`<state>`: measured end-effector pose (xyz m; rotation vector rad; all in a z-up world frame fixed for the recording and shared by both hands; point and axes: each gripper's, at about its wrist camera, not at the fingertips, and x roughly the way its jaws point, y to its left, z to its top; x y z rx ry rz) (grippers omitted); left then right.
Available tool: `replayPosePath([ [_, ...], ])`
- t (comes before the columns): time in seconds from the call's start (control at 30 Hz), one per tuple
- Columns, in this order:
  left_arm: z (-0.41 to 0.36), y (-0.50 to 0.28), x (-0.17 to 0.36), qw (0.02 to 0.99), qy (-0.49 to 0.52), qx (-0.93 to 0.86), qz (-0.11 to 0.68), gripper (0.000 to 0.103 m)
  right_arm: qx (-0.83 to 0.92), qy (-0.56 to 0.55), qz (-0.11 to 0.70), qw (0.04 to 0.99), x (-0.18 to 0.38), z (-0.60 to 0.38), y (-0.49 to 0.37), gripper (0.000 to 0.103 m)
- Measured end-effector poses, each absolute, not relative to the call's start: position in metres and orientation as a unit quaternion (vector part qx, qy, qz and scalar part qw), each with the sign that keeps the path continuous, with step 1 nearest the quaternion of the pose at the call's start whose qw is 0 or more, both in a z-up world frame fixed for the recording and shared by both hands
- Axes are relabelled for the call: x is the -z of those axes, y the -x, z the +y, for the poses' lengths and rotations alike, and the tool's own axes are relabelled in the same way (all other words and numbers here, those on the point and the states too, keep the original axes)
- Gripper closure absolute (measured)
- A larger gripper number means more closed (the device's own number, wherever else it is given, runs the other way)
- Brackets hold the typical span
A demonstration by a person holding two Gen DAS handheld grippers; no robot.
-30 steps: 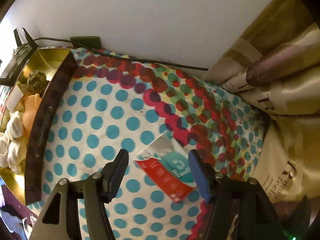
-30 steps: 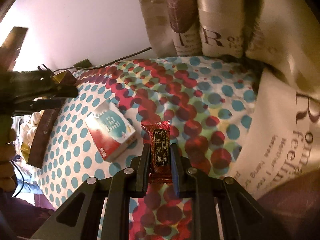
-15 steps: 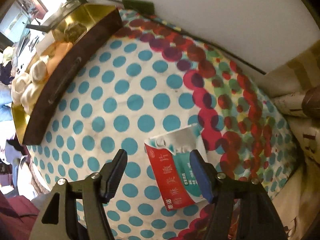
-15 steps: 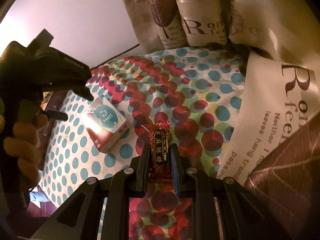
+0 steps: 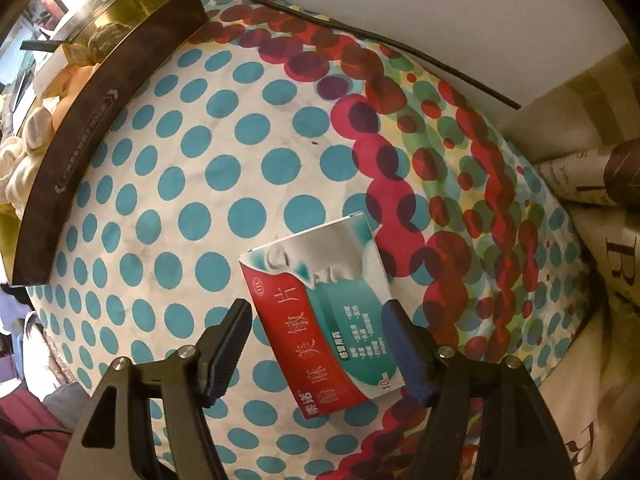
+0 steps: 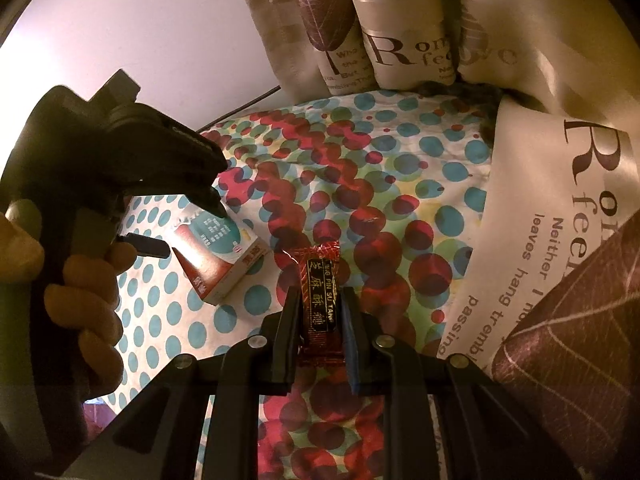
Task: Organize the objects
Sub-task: 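Grasp the red wrapped candy with the right gripper while the left grasps the red-white medicine box, then lift and carry the candy and red-white box toward the tray with both grippers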
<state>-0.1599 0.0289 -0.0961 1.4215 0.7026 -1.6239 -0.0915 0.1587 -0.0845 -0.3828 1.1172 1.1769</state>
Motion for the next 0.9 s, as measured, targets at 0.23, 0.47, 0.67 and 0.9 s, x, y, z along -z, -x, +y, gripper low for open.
replayPosePath([
  [0.23,0.032,0.157,0.098,0.424,-0.550,0.661,0.285,0.031,-0.522,0.171,0.496,0.673,0.085,0.159,0.091,0.084],
  [0.47,0.044,0.165,0.098,0.437,-0.534,0.661,0.296,0.031,-0.514,0.168,0.501,0.676,0.087,0.154,0.090,0.084],
  [0.67,0.058,0.159,0.101,0.456,-0.518,0.658,0.302,0.031,-0.507,0.167,0.498,0.684,0.082,0.146,0.085,0.084],
  [0.9,0.078,0.168,0.106,0.468,-0.504,0.654,0.314,0.031,-0.490,0.170,0.493,0.698,0.064,0.129,0.076,0.084],
])
